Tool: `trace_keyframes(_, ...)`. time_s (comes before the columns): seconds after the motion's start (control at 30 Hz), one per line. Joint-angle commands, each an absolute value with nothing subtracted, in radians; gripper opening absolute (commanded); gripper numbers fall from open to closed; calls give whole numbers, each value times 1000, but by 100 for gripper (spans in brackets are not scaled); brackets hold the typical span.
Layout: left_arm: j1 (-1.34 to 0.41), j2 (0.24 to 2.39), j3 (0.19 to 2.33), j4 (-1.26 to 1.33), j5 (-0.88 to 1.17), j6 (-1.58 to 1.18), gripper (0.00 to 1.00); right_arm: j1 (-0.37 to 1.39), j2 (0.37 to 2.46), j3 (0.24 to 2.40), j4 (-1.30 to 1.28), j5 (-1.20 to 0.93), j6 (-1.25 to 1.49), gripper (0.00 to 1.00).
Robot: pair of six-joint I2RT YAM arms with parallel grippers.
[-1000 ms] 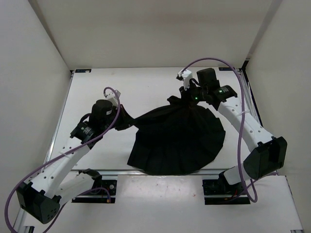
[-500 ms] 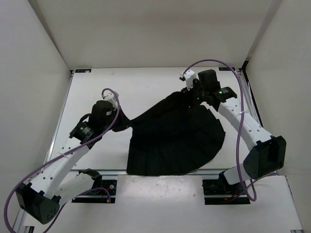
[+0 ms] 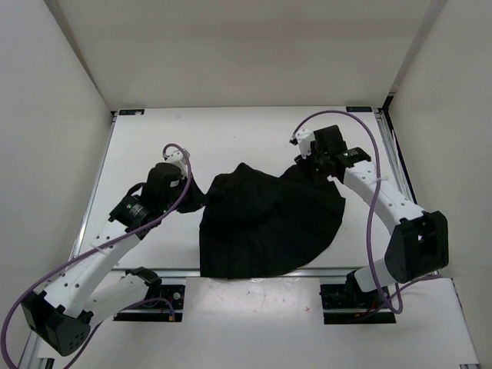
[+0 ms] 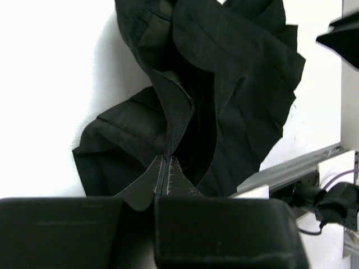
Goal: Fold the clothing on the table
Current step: Flatten the skirt out
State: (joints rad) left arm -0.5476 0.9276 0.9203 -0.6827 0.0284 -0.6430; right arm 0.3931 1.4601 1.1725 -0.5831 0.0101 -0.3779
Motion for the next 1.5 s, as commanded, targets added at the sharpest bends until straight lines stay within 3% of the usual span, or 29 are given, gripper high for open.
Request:
trace_keyframes(0.0,-590,925,963,-696,3,-632,0,394,1469,1284,-575,-58,-359,44)
trace_keyframes(0.23,-684,959,933,-739,-55,-624,0,455,1735,1678,-806,-313,-344,83)
trace_keyframes(0.33,-701,965,916,-759,-78,-614,0,514,2079,2065,-1076,-370,-390,87)
trace_keyframes(0.43,-686,965,904,-762,-77,-598,0,563,2439,2759,-1343,-318,-416,93)
trace_keyframes(0.47,-677,963,905,-768,-74,-603,0,602,2468,2782,-1345,-269,-413,93)
trace_keyframes(0.53,-672,963,900,-756,-66,-594,0,656,2447,2610,-1292,-226,-498,92)
trace_keyframes(0.9,-699,1003,870,-723,-37,-572,0,704,2528,2621,-1192,-210,-413,91)
trace_keyframes(1.47,-692,970,853,-727,-23,-540,0,787,2597,2602,-1059,61,-439,91)
